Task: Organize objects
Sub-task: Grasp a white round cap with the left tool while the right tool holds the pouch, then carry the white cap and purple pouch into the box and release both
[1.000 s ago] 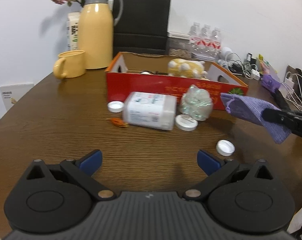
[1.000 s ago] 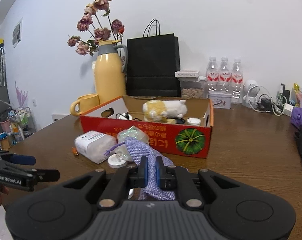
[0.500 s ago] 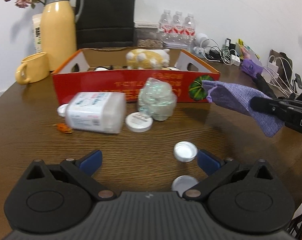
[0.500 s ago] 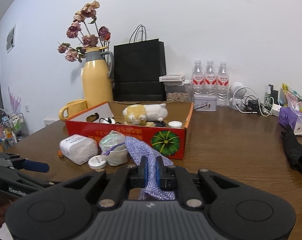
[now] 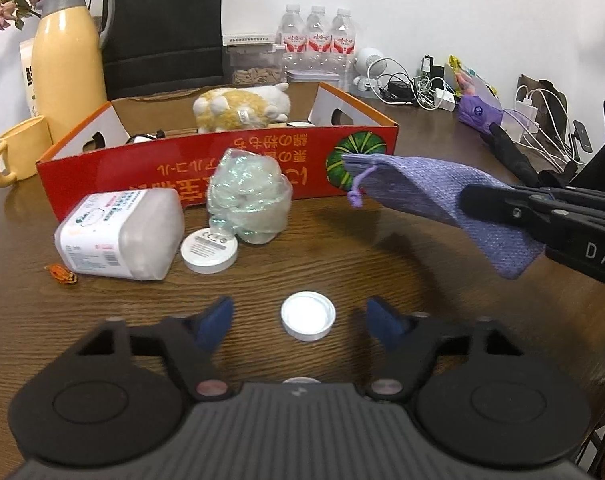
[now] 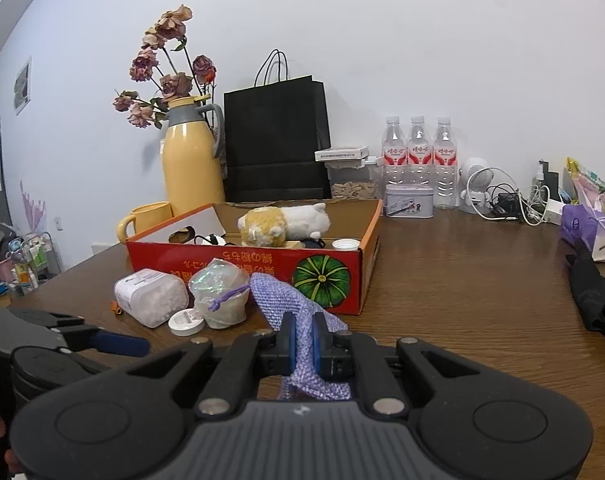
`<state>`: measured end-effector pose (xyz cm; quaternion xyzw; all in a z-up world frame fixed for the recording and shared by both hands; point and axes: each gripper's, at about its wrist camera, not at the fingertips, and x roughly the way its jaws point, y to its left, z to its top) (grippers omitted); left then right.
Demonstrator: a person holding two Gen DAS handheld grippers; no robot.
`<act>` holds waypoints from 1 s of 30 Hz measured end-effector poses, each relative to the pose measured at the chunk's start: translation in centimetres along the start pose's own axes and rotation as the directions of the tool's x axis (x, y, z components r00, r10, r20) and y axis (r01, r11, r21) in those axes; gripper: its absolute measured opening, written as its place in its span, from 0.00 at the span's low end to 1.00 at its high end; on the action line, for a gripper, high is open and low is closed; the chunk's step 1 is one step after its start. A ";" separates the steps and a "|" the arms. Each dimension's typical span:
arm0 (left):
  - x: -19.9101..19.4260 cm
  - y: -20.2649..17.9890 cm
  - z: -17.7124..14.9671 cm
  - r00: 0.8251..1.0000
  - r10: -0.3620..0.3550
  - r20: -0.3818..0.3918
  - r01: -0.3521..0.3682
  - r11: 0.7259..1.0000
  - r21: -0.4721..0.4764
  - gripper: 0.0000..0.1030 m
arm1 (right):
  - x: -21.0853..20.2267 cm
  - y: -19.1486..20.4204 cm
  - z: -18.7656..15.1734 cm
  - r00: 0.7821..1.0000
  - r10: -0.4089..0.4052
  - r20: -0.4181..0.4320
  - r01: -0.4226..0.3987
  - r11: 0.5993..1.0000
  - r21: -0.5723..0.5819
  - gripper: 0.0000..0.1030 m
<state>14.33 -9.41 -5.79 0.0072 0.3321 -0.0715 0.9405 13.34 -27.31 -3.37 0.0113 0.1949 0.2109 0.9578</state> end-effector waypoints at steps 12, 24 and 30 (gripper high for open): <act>-0.8 0.5 0.4 0.999 -0.022 0.044 0.022 1.000 -0.016 0.29 | 0.2 0.7 0.1 1.000 0.019 0.006 -0.019 1.000 -0.019 0.07; -3.1 2.0 3.2 0.985 0.008 0.173 -0.001 0.999 -0.038 0.29 | 1.0 2.1 2.7 0.998 0.029 0.056 -0.025 0.997 -0.070 0.07; -3.8 3.2 6.0 0.966 0.036 0.255 -0.022 0.998 -0.057 0.29 | 2.5 2.9 5.1 0.995 0.032 0.096 -0.023 0.995 -0.093 0.07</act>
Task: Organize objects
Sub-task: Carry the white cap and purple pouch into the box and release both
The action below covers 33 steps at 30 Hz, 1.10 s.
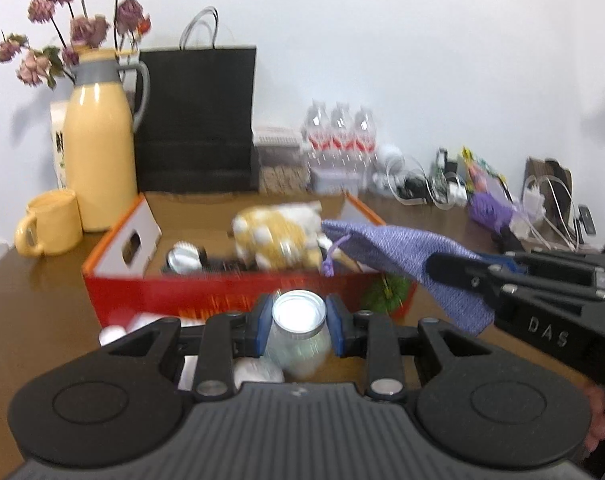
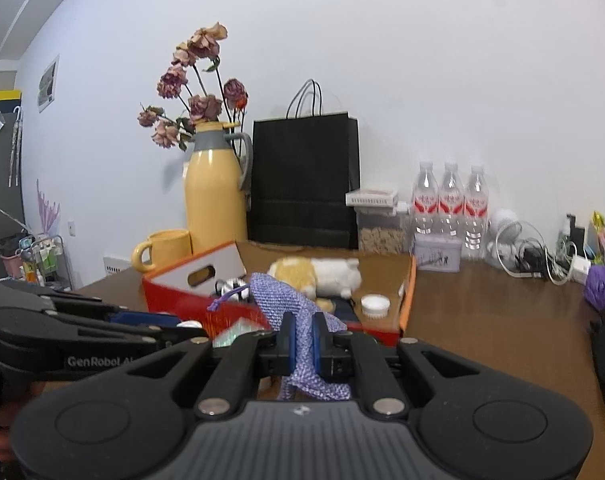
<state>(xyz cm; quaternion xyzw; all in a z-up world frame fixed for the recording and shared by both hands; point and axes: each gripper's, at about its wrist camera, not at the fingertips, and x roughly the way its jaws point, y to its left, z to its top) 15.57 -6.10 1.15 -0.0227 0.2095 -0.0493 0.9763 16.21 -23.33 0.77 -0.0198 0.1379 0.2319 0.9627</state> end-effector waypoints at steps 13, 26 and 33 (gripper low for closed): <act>4.3 4.2 5.7 0.992 0.080 0.093 -0.076 0.996 -0.039 0.29 | 7.5 -0.4 4.3 0.998 -0.053 0.033 0.054 0.998 -0.020 0.07; 12.5 8.5 6.8 0.988 0.151 0.023 -0.148 0.983 -0.109 0.29 | 16.3 -1.9 3.9 0.993 -0.107 -0.043 0.106 0.994 -0.025 0.07; 13.6 9.3 6.6 0.989 0.145 -0.002 -0.144 0.984 -0.103 0.29 | 17.6 -2.0 3.0 0.992 -0.097 -0.082 0.094 0.995 -0.037 0.07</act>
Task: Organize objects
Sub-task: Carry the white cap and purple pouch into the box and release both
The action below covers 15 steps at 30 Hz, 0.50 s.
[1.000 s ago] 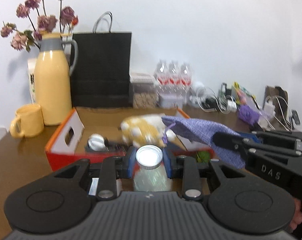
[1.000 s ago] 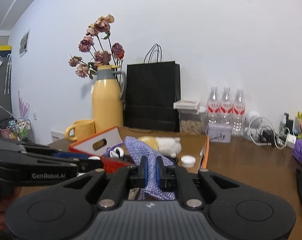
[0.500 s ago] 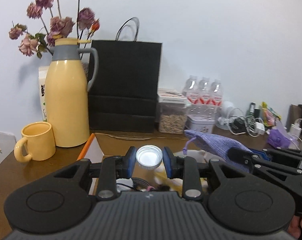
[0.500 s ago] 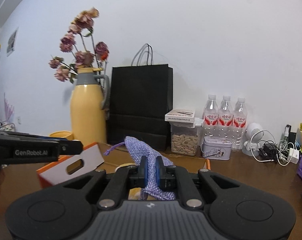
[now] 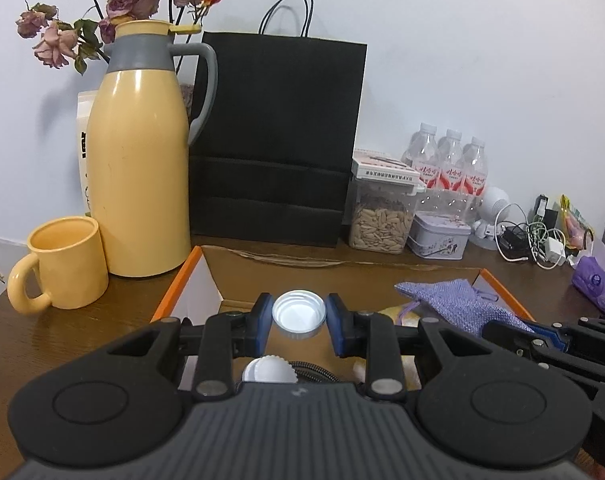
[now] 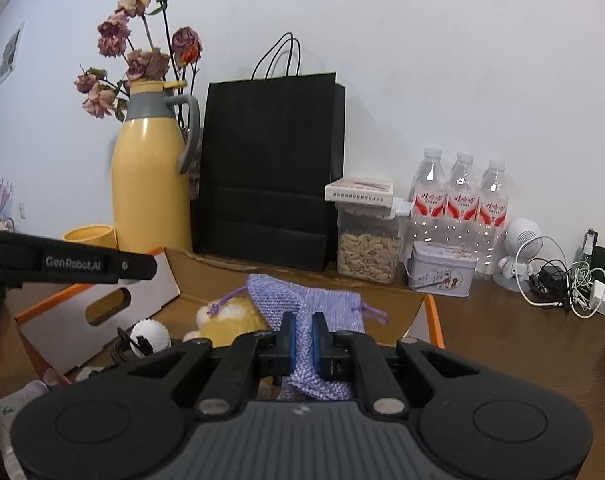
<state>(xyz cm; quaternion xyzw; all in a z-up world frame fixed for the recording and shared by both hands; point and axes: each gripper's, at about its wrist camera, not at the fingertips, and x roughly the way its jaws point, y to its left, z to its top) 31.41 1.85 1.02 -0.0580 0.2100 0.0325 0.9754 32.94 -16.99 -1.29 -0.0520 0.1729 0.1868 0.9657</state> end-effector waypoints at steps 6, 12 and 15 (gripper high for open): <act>0.1 -0.4 -0.1 1.000 0.015 -0.011 -0.015 0.999 0.030 0.72 | 0.0 -0.4 -0.3 0.999 0.028 -0.021 -0.027 0.999 0.023 0.21; -0.6 -0.5 0.0 0.999 0.045 0.024 -0.045 0.998 0.033 1.00 | -0.7 -0.4 -0.2 1.000 0.006 0.013 -0.006 1.000 0.026 0.97; -0.7 -0.5 0.0 0.999 0.045 0.025 -0.046 0.998 0.033 1.00 | -0.8 -0.4 -0.1 1.000 0.007 0.010 -0.008 0.999 0.033 1.00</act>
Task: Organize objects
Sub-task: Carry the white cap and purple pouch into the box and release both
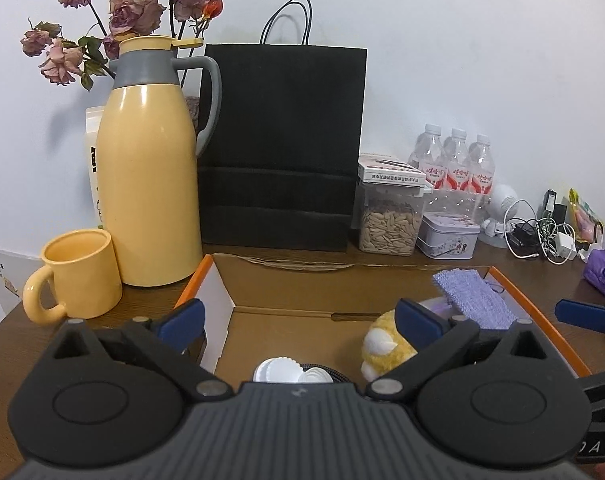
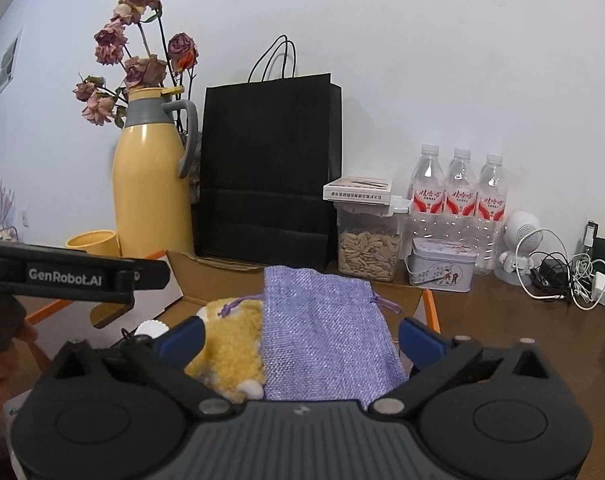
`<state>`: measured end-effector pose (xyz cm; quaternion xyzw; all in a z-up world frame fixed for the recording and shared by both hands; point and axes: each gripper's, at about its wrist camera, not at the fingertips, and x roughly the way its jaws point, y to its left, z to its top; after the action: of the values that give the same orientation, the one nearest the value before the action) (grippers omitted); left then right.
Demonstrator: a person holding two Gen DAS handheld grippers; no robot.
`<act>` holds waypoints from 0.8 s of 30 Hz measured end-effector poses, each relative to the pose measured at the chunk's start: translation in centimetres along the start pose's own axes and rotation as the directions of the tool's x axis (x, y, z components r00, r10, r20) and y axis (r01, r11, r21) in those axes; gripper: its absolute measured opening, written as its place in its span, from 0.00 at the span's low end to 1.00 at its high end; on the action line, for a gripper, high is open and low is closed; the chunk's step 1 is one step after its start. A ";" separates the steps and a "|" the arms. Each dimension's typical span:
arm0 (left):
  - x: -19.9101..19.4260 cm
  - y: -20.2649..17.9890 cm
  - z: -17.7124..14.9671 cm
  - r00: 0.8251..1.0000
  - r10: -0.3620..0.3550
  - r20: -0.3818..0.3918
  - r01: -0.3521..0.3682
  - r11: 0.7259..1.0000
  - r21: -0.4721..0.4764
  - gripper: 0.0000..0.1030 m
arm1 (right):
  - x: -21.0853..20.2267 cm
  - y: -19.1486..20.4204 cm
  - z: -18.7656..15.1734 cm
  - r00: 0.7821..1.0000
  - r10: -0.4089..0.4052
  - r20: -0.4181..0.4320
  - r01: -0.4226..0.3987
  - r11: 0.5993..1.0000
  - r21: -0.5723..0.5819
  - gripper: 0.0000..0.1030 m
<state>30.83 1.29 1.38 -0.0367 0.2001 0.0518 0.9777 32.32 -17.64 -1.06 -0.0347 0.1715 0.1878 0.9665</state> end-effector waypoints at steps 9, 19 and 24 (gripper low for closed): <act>-0.2 0.0 0.1 1.000 -0.005 0.003 0.005 1.000 -0.003 1.00 | -0.3 0.2 0.0 1.000 -0.008 0.007 0.008 1.000 -0.005 1.00; -3.6 0.3 0.3 0.998 -0.007 0.060 0.008 1.000 -0.027 1.00 | -3.2 1.0 0.8 0.997 -0.003 0.075 0.005 1.000 -0.029 1.00; -6.2 0.7 0.3 0.996 -0.013 0.085 0.015 1.000 -0.023 1.00 | -5.2 1.6 0.9 0.995 0.001 0.101 0.003 0.999 -0.040 1.00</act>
<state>25.19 1.44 4.05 -0.0474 0.1576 0.0489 0.9852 27.51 -17.84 1.59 -0.0447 0.1187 0.1925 0.9731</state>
